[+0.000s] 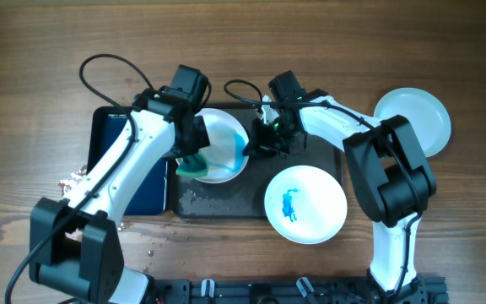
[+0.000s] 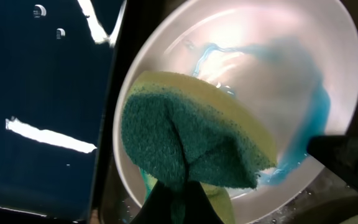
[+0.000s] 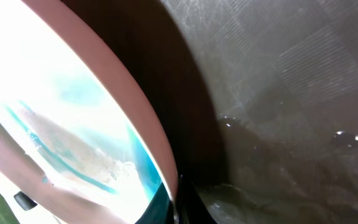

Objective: Clean dirty plates on tray and stack at the side
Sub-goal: 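Return the sponge to the water tray and release it with the left gripper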

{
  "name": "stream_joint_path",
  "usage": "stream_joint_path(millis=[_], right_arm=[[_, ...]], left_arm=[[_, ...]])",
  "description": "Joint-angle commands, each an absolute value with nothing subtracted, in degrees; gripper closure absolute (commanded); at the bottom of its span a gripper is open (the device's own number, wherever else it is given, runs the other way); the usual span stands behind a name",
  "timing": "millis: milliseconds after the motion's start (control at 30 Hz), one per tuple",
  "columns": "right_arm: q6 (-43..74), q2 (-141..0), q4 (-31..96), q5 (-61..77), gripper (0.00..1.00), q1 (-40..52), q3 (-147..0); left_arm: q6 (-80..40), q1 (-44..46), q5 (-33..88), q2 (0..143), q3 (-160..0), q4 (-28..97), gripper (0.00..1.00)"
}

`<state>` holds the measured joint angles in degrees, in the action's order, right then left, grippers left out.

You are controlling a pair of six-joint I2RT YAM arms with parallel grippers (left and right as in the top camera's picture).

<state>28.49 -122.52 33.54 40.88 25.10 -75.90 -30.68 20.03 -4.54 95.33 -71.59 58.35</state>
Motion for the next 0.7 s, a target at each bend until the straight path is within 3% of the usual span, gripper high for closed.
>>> stream_joint_path(millis=[0, 367, 667], right_arm=[[28.40, -122.45, 35.27, 31.68, 0.95, 25.15, -76.05], [22.31, -110.04, 47.90, 16.08, 0.95, 24.84, -78.91], [20.25, -107.39, 49.87, 16.05, 0.95, 24.84, -78.94]], left_arm=[[-28.93, 16.01, -4.69, 94.06, -72.82, 58.78, 0.96], [-26.94, 0.12, -6.09, 94.35, -72.75, 59.40, 0.96], [-23.99, -2.28, -7.84, 99.22, -67.96, 52.82, 0.96]])
